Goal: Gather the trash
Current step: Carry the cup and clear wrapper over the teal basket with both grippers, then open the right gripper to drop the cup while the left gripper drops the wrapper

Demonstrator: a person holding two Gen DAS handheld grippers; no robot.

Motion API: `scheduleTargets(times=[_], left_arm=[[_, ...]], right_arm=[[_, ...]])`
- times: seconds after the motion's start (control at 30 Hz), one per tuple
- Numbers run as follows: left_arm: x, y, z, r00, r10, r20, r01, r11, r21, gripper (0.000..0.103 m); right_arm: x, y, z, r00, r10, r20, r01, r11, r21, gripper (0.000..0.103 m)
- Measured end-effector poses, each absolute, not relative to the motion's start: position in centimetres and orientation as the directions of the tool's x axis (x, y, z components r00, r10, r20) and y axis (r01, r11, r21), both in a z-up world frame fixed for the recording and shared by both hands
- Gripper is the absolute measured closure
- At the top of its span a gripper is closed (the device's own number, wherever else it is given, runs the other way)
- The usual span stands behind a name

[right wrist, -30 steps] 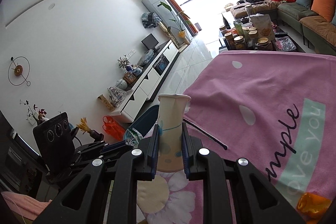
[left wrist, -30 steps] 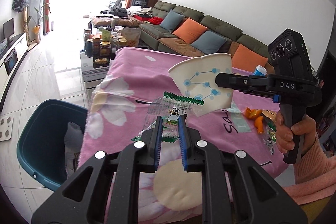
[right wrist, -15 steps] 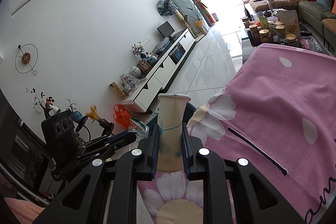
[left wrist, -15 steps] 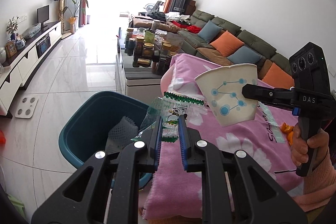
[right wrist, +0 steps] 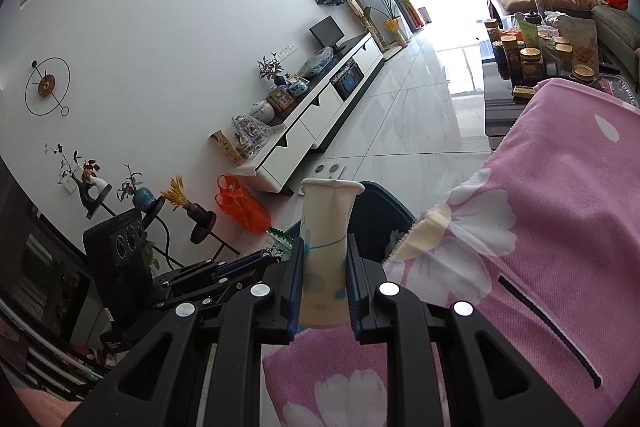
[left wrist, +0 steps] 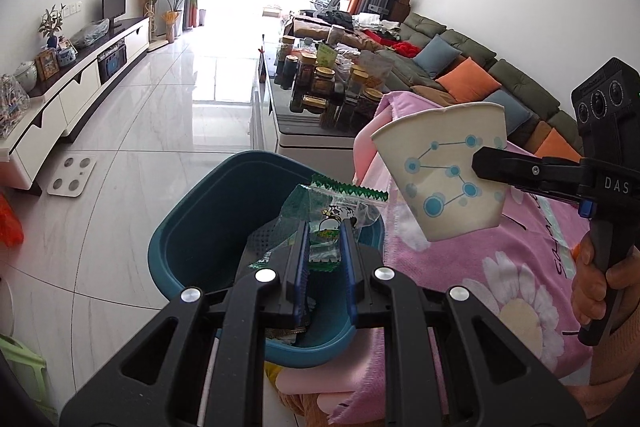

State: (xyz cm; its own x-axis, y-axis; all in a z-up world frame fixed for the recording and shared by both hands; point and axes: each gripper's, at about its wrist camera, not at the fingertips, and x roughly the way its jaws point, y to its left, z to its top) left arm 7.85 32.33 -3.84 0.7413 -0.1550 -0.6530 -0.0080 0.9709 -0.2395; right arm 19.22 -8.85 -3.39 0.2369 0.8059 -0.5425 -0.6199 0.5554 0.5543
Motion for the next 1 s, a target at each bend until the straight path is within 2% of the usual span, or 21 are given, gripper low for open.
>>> scheduleTargets(times=[0.67, 0.93, 1.0], left_arm=[[11.3, 34.1, -7.0, 0.69, -0.091, -0.718, -0.115, 0.966, -0.232, 0.087], [12.7, 34.7, -8.1, 0.679, -0.092, -0.729, -0.133, 0.96, -0.245, 0.082], [12.8, 34.7, -8.3, 0.679, -0.083, -0.729, -0.144, 0.959, -0.243, 0.076]], right_arm=[[20.4, -3.0, -6.1, 0.189, 0.755, -0.628, -0.607, 0.593, 0.529, 0.085], [20.7, -1.2, -7.2, 0.162, 0.738, -0.655, -0.588, 0.605, 0.537, 0.082], [20.7, -1.1, -7.4, 0.162, 0.732, -0.661, -0.582, 0.612, 0.535, 0.077]])
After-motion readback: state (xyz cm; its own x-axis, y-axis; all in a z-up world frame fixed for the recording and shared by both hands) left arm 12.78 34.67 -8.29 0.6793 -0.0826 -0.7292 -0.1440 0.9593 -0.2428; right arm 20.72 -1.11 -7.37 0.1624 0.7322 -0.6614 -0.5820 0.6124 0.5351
